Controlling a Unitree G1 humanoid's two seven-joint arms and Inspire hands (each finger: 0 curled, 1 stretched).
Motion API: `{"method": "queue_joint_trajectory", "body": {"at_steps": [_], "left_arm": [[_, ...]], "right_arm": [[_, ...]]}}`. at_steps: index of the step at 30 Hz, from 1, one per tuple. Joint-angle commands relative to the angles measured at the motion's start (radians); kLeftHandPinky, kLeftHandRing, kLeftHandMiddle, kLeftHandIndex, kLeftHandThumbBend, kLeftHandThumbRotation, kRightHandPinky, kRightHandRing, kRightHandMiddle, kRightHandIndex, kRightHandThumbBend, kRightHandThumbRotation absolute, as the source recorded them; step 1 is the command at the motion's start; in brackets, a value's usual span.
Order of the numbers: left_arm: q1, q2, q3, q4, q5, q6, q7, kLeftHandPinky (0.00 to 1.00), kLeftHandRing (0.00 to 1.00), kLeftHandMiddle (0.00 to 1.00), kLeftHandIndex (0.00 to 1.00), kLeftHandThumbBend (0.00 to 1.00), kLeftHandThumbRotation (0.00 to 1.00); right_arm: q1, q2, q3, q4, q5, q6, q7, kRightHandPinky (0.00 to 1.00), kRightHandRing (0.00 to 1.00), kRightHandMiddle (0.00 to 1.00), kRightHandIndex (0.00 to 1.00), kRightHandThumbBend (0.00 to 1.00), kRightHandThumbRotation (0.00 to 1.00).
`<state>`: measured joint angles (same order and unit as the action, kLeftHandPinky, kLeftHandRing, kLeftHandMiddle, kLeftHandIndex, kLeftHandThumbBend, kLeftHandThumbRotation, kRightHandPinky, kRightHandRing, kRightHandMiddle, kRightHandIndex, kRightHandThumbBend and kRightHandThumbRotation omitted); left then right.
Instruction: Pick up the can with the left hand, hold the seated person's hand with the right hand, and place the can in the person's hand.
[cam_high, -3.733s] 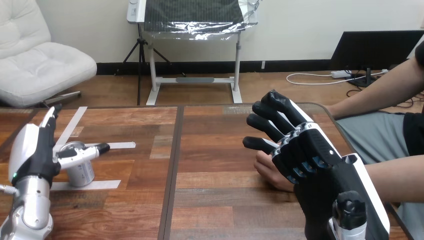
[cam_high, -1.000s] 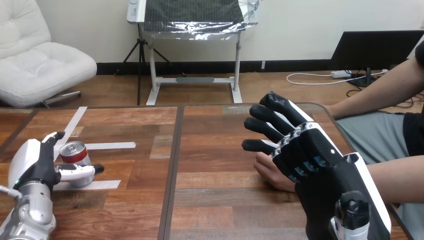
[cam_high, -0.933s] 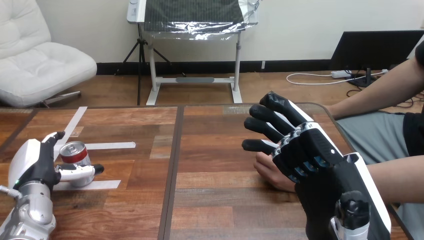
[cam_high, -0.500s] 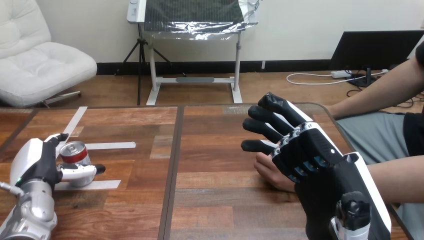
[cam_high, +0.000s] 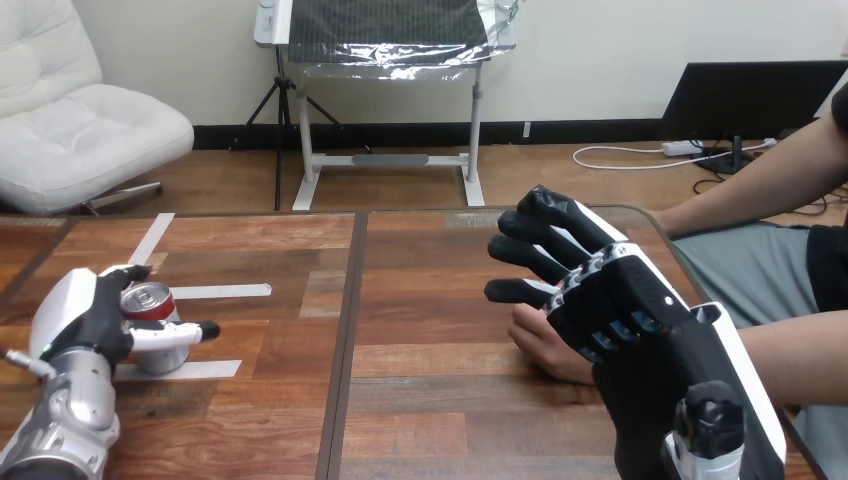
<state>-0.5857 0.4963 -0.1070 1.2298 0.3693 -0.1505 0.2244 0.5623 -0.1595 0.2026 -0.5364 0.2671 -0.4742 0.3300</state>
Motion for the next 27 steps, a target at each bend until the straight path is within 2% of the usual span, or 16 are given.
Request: {"method": "queue_joint_trajectory", "body": {"at_steps": [1, 20, 27], "left_arm": [[-0.083, -0.002, -0.014, -0.009, 0.007, 0.002, -0.008, 0.74, 0.9, 0.88, 0.83, 0.9, 0.27], [-0.097, -0.013, -0.045, -0.014, 0.016, 0.014, -0.013, 0.78, 0.87, 0.85, 0.81, 0.88, 0.27], [-0.107, -0.02, -0.045, -0.013, 0.006, 0.031, -0.034, 0.81, 0.85, 0.84, 0.8, 0.87, 0.26]], "right_arm": [[-0.055, 0.009, -0.008, -0.011, 0.009, -0.025, 0.003, 0.74, 0.83, 0.85, 0.86, 1.0, 0.89], [-0.062, 0.009, -0.007, -0.016, 0.021, -0.019, 0.011, 0.73, 0.83, 0.85, 0.85, 1.0, 0.87], [-0.065, 0.01, -0.008, -0.012, 0.017, -0.029, 0.013, 0.72, 0.83, 0.85, 0.85, 1.0, 0.88]]}}
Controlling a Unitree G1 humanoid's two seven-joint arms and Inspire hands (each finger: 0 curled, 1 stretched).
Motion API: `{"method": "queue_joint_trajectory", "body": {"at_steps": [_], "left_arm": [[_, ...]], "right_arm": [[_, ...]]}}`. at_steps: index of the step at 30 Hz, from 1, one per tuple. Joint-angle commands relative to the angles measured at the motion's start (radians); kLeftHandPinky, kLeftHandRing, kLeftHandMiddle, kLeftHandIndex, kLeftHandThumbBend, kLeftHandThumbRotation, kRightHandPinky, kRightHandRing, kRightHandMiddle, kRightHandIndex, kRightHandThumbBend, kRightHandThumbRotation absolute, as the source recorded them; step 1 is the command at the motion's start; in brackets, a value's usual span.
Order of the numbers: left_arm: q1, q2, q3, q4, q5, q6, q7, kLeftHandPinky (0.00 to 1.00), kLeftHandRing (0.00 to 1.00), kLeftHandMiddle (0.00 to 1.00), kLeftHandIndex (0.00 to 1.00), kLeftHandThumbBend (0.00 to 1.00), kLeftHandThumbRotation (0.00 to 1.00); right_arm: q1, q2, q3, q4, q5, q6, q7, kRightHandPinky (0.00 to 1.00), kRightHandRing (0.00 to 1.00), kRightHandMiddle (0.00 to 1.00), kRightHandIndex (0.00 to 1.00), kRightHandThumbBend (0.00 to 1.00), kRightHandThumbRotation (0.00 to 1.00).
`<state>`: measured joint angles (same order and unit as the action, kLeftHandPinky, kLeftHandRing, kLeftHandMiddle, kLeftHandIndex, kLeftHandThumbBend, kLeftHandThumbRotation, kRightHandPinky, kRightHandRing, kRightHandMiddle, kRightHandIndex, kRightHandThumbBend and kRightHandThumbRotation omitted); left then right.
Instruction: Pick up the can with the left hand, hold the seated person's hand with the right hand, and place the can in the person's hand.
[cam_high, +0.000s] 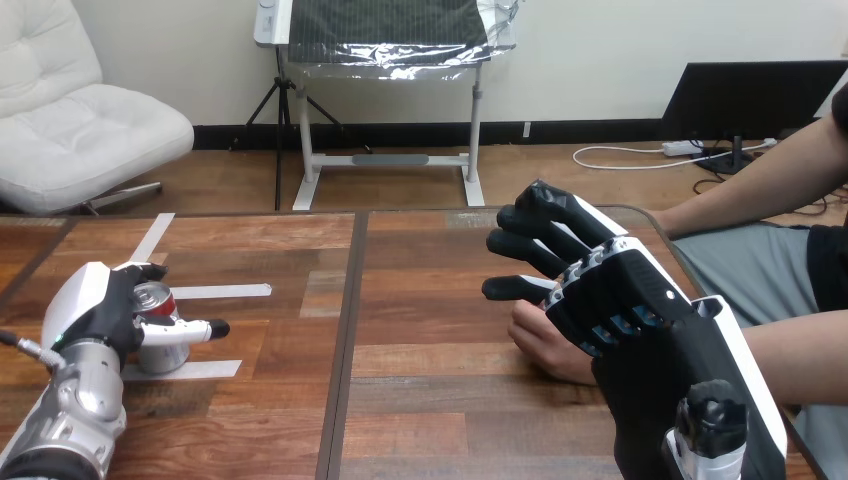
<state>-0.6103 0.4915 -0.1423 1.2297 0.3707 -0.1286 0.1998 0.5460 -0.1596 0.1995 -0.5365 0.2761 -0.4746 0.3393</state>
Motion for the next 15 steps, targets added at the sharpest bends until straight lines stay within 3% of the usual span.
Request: {"method": "queue_joint_trajectory", "body": {"at_steps": [1, 15], "left_arm": [[-0.084, -0.016, -0.01, -0.014, 0.005, 0.011, -0.011, 0.8, 0.84, 0.83, 0.79, 0.86, 0.25], [-0.091, -0.015, -0.031, -0.02, 0.022, 0.018, -0.016, 0.68, 0.79, 0.81, 0.78, 0.84, 0.2]], "right_arm": [[-0.048, 0.01, -0.005, -0.013, 0.009, -0.027, 0.003, 0.72, 0.83, 0.85, 0.85, 1.0, 0.88], [-0.044, 0.014, -0.003, -0.016, 0.008, -0.029, 0.001, 0.71, 0.82, 0.84, 0.84, 1.0, 0.88]]}}
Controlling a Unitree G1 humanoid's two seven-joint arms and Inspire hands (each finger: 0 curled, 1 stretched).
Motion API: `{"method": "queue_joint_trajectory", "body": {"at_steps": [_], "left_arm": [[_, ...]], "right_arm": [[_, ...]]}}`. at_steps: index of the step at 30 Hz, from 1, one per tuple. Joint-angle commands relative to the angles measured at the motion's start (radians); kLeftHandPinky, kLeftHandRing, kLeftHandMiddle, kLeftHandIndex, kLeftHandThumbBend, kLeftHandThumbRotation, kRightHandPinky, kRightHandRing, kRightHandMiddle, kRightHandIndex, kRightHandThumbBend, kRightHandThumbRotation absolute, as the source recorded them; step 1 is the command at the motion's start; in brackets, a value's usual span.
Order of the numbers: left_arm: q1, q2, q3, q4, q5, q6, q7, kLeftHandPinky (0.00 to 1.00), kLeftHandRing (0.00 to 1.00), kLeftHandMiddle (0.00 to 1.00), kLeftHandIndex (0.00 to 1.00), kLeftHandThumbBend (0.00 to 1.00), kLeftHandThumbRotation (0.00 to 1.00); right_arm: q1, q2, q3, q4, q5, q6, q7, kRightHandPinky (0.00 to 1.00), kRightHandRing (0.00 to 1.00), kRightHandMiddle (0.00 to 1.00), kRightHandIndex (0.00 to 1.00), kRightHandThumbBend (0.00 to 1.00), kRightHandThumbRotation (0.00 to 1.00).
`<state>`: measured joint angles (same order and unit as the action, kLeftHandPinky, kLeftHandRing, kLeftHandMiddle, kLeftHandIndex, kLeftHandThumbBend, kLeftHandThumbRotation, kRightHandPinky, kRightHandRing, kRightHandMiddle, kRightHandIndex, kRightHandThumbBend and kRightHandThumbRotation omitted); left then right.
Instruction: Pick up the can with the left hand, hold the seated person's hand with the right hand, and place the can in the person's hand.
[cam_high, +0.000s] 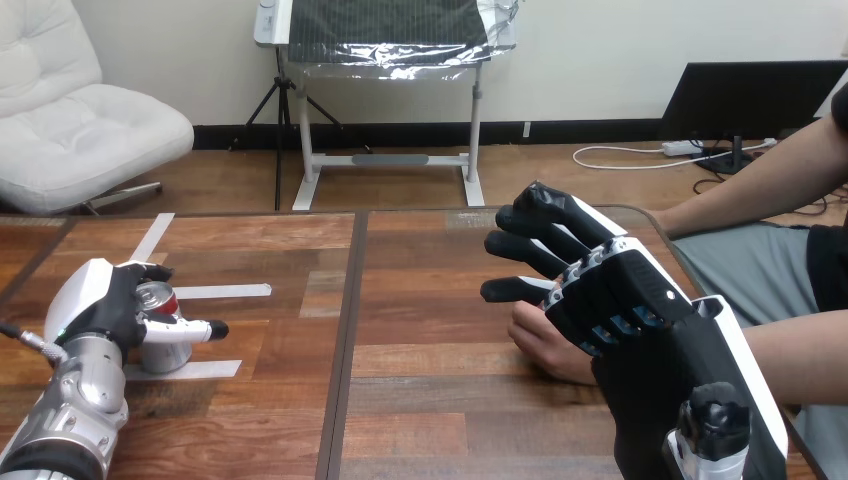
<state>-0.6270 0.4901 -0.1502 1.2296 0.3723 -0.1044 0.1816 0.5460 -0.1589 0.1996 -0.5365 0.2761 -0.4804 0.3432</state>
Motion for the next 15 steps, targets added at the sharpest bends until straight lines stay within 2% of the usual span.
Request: {"method": "queue_joint_trajectory", "body": {"at_steps": [1, 15], "left_arm": [[-0.074, -0.014, -0.024, -0.02, 0.022, -0.006, 0.003, 0.67, 0.79, 0.81, 0.77, 0.84, 0.2], [-0.078, -0.015, -0.035, -0.02, 0.023, -0.001, 0.019, 0.67, 0.78, 0.8, 0.76, 0.83, 0.1]], "right_arm": [[-0.044, 0.014, -0.003, -0.016, 0.008, -0.023, -0.003, 0.71, 0.82, 0.84, 0.84, 1.0, 0.88], [-0.045, 0.013, -0.003, -0.012, 0.006, -0.035, 0.001, 0.69, 0.82, 0.84, 0.84, 1.0, 0.88]]}}
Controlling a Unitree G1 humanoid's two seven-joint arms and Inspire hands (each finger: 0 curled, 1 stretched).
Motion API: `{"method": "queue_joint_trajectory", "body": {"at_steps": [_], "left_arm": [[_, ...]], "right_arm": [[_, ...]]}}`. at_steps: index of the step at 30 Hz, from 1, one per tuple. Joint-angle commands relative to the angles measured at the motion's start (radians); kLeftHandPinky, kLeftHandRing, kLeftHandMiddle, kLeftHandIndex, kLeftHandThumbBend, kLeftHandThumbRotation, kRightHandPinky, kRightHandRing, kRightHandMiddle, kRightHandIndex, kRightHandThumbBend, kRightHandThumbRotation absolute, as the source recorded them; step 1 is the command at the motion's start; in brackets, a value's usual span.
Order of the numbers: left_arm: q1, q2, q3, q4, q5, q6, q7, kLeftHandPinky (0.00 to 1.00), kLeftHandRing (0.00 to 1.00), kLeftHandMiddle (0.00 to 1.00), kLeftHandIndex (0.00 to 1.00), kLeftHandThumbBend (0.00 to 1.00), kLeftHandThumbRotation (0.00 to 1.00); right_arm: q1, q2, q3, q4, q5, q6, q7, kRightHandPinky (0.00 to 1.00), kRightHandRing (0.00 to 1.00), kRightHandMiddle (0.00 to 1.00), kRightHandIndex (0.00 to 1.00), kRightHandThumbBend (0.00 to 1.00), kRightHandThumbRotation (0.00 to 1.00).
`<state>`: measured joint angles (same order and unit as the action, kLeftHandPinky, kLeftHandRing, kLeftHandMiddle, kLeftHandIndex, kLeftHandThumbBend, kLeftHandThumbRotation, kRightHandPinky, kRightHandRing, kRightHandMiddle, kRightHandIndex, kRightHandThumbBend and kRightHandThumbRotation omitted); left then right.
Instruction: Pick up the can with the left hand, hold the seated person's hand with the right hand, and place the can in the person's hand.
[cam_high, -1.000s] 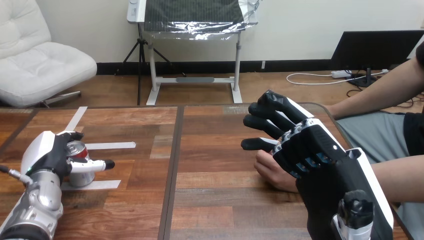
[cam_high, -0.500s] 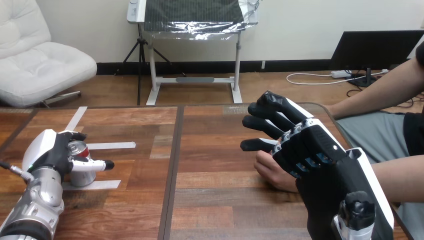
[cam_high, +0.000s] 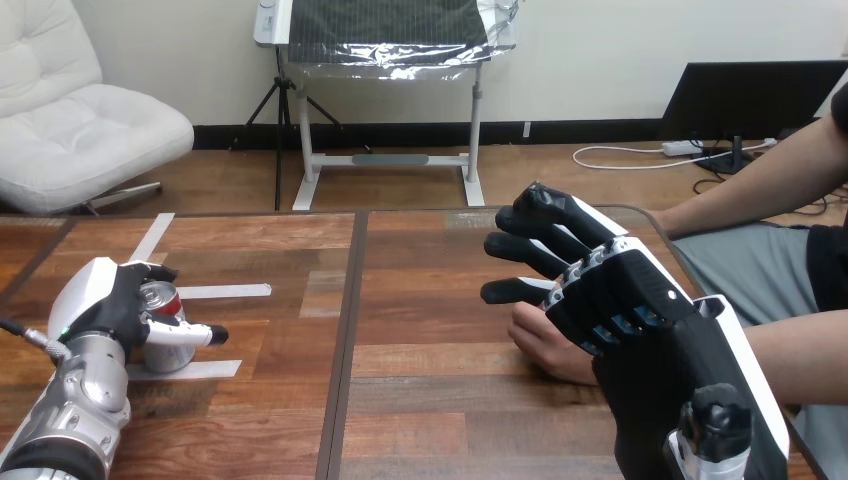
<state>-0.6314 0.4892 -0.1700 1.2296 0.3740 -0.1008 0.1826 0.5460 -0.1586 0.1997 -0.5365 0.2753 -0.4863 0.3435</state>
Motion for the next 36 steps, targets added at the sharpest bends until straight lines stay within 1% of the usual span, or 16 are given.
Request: {"method": "queue_joint_trajectory", "body": {"at_steps": [1, 4, 10, 19, 23, 28, 32, 33, 36], "left_arm": [[-0.074, -0.014, -0.017, -0.02, 0.021, -0.005, 0.02, 0.67, 0.78, 0.8, 0.76, 0.83, 0.09], [-0.076, -0.013, -0.021, -0.021, 0.023, 0.003, 0.018, 0.65, 0.77, 0.8, 0.76, 0.82, 0.07], [-0.076, -0.012, -0.016, -0.021, 0.012, 0.001, 0.015, 0.62, 0.75, 0.8, 0.76, 0.81, 0.02], [-0.079, -0.013, -0.01, -0.023, 0.006, 0.011, 0.015, 0.6, 0.74, 0.79, 0.75, 0.78, 0.0], [-0.077, -0.015, 0.0, -0.024, -0.006, 0.002, 0.018, 0.6, 0.73, 0.78, 0.75, 0.77, 0.0], [-0.076, -0.019, 0.015, -0.024, -0.025, 0.0, 0.021, 0.57, 0.69, 0.74, 0.74, 0.76, 0.0], [-0.07, -0.021, 0.02, -0.025, -0.028, -0.017, 0.047, 0.53, 0.64, 0.7, 0.72, 0.76, 0.0], [-0.069, -0.022, 0.021, -0.026, -0.028, -0.017, 0.049, 0.52, 0.62, 0.68, 0.71, 0.76, 0.0], [-0.068, -0.025, 0.028, -0.027, -0.034, -0.021, 0.058, 0.5, 0.6, 0.65, 0.69, 0.75, 0.0]], "right_arm": [[-0.044, 0.012, -0.002, -0.012, 0.008, -0.029, 0.001, 0.69, 0.82, 0.84, 0.84, 1.0, 0.88], [-0.044, 0.012, -0.002, -0.01, 0.009, -0.032, 0.002, 0.69, 0.82, 0.84, 0.84, 1.0, 0.88], [-0.042, 0.011, -0.001, -0.01, 0.015, -0.031, 0.006, 0.69, 0.82, 0.84, 0.84, 1.0, 0.88], [-0.041, 0.014, 0.002, -0.014, 0.013, -0.029, 0.004, 0.69, 0.83, 0.85, 0.84, 1.0, 0.89], [-0.041, 0.014, 0.003, -0.015, 0.013, -0.025, 0.002, 0.69, 0.83, 0.85, 0.84, 1.0, 0.89], [-0.038, 0.014, 0.003, -0.016, 0.008, -0.026, 0.001, 0.69, 0.83, 0.85, 0.84, 1.0, 0.89], [-0.037, 0.015, 0.004, -0.015, 0.01, -0.027, 0.001, 0.69, 0.83, 0.85, 0.84, 1.0, 0.89], [-0.036, 0.015, 0.004, -0.016, 0.01, -0.027, 0.001, 0.69, 0.83, 0.85, 0.84, 1.0, 0.89], [-0.036, 0.014, 0.004, -0.016, 0.011, -0.026, 0.002, 0.69, 0.83, 0.85, 0.84, 1.0, 0.89]]}}
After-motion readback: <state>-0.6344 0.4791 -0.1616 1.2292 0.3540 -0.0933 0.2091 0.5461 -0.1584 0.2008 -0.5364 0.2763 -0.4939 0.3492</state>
